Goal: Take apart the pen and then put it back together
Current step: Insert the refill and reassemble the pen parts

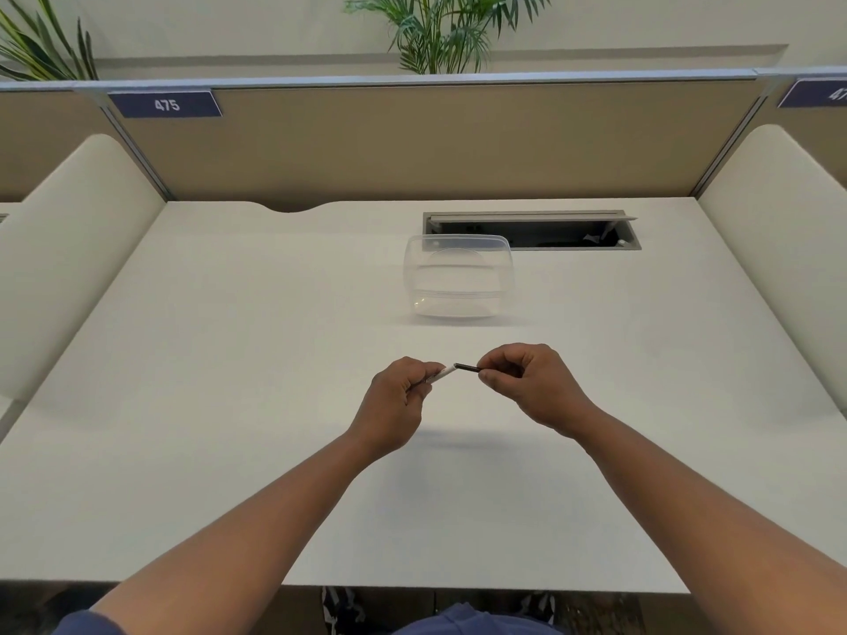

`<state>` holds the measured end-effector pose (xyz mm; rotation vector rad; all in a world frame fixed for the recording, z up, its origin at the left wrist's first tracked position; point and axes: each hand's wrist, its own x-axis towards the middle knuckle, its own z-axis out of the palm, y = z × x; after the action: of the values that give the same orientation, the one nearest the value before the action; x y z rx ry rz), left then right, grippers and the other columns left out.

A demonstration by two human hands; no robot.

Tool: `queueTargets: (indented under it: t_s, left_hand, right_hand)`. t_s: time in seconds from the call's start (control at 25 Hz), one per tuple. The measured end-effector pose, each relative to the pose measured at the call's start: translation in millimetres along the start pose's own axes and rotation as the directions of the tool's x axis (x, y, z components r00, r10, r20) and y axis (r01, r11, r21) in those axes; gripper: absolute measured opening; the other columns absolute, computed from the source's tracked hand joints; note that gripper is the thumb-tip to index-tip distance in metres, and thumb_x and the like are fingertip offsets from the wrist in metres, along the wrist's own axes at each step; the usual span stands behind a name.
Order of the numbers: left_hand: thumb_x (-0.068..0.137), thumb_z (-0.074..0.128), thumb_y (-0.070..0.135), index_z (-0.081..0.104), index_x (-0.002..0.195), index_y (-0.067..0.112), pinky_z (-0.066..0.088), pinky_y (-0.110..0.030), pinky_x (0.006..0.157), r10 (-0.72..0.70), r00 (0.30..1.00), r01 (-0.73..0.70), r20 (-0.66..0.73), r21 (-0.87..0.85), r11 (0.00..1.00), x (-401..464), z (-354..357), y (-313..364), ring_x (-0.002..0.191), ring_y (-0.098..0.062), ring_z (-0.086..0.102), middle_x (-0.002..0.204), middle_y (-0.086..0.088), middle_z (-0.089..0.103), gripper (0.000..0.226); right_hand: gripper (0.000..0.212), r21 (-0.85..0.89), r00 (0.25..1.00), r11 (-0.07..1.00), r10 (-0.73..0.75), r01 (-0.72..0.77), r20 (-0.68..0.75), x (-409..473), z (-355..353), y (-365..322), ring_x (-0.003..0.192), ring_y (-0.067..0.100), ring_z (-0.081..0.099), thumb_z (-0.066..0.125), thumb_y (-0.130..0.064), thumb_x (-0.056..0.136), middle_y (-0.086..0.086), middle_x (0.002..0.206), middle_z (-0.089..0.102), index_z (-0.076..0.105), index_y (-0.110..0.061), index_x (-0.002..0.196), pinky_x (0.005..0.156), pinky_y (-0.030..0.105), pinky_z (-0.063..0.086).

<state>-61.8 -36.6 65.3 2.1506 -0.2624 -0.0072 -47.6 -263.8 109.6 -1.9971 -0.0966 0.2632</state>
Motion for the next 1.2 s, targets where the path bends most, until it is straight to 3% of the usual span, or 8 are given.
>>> queueTargets:
  t_s: [0.4, 0.6, 0.72, 0.84, 1.08, 1.2]
  left_hand:
    - [0.095, 0.053, -0.006, 0.072, 0.118, 0.013, 0.039, -0.005, 0.079, 0.015, 1.0, -0.015, -0.006, 0.057, 0.998, 1, -1, 0, 0.092, 0.002, 0.058, 0.099, 0.008, 0.063, 0.035]
    - [0.094, 0.052, -0.009, 0.074, 0.106, 0.008, 0.042, -0.018, 0.081, 0.092, 0.996, -0.09, -0.001, 0.173, 0.981, 1, -2, -5, 0.096, 0.006, 0.054, 0.094, 0.017, 0.054, 0.03]
    - [0.093, 0.054, -0.008, 0.074, 0.112, 0.014, 0.049, -0.031, 0.081, 0.144, 0.99, -0.143, 0.011, 0.214, 0.966, 2, -1, -6, 0.091, -0.016, 0.055, 0.093, 0.015, 0.054, 0.035]
    - [0.093, 0.056, -0.005, 0.072, 0.12, 0.018, 0.051, -0.039, 0.08, 0.148, 0.989, -0.149, 0.024, 0.214, 0.965, 0, 2, -5, 0.088, -0.023, 0.055, 0.094, 0.007, 0.058, 0.038]
    - [0.097, 0.059, 0.017, 0.072, 0.119, 0.021, 0.052, -0.04, 0.078, 0.135, 0.99, -0.138, 0.029, 0.164, 0.977, -2, 5, 4, 0.085, -0.019, 0.059, 0.093, 0.007, 0.061, 0.026]
    - [0.099, 0.059, 0.024, 0.071, 0.119, 0.027, 0.052, -0.036, 0.074, 0.112, 0.992, -0.121, 0.052, 0.205, 0.971, -2, 2, 10, 0.082, -0.015, 0.058, 0.089, 0.009, 0.06, 0.023]
  right_hand:
    - [0.006, -0.043, 1.0, 0.999, 0.003, -0.003, 0.01, -2, -3, 0, 0.049, -0.001, 0.049, 0.07, -0.008, 0.089, -0.023, 0.055, 0.06, 0.075, -0.013, 0.089, 0.049, 0.009, 0.037]
    - [0.01, -0.147, 0.999, 0.988, -0.048, 0.047, -0.001, -2, -2, 1, 0.058, 0.009, 0.052, 0.07, -0.01, 0.088, -0.007, 0.07, 0.065, 0.075, -0.019, 0.087, 0.055, 0.017, 0.044]
    - [0.011, -0.222, 0.995, 0.97, -0.103, 0.098, -0.009, -2, -1, 1, 0.071, 0.019, 0.06, 0.069, -0.01, 0.088, 0.002, 0.081, 0.068, 0.075, -0.019, 0.089, 0.066, 0.029, 0.051]
    - [0.01, -0.245, 0.993, 0.963, -0.115, 0.11, -0.008, -2, 2, 2, 0.068, 0.014, 0.057, 0.068, -0.011, 0.089, -0.002, 0.081, 0.067, 0.073, -0.019, 0.089, 0.065, 0.025, 0.049]
    - [0.007, -0.228, 0.991, 0.965, -0.132, 0.131, 0.014, -4, 9, 7, 0.065, 0.009, 0.051, 0.067, -0.016, 0.093, -0.001, 0.077, 0.066, 0.073, -0.019, 0.09, 0.064, 0.025, 0.045]
    - [0.007, -0.205, 0.987, 0.965, -0.164, 0.161, 0.007, -7, 13, 9, 0.074, 0.014, 0.059, 0.071, -0.014, 0.09, 0.001, 0.083, 0.069, 0.074, -0.018, 0.095, 0.069, 0.028, 0.05]
